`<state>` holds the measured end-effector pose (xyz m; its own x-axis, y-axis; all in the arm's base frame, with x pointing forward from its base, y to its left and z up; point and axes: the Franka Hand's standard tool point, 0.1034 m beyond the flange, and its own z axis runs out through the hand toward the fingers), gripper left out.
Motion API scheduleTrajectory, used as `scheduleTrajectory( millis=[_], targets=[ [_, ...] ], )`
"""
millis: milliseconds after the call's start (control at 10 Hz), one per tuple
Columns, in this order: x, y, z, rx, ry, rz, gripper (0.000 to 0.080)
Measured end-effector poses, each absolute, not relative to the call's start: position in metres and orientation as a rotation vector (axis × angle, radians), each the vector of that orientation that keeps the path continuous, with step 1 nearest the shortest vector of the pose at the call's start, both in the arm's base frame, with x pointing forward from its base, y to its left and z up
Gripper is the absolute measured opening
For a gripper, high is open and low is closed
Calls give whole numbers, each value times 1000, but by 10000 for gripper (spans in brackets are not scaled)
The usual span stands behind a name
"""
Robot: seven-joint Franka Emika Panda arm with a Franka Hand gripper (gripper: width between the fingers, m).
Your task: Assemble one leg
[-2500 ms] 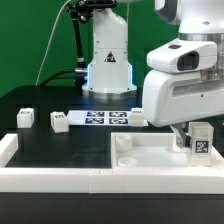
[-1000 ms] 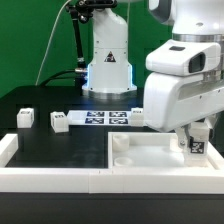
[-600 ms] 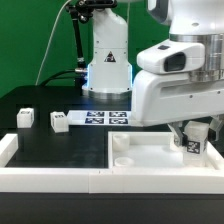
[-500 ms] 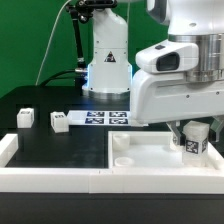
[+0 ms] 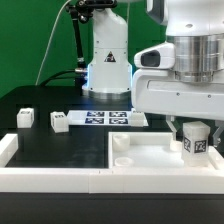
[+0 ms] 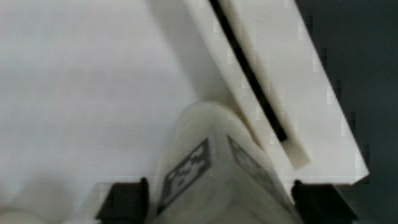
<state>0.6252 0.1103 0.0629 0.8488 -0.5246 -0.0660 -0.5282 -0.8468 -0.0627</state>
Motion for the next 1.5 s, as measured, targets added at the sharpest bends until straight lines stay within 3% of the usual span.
scheduleTrajectory(
  millis=[500,600,700,800,900,1500],
  targets=[
    [625,113,63,-2741,1369,98,392],
    [625,115,63,-2696,1456,105,468],
    [624,115,62,-2697,1452,105,468],
    [623,115,62,-2755,1347,122,591],
    [623,112,64,-2831,1193,173,638],
    [624,114,64,-3030,340,129,649]
  ],
)
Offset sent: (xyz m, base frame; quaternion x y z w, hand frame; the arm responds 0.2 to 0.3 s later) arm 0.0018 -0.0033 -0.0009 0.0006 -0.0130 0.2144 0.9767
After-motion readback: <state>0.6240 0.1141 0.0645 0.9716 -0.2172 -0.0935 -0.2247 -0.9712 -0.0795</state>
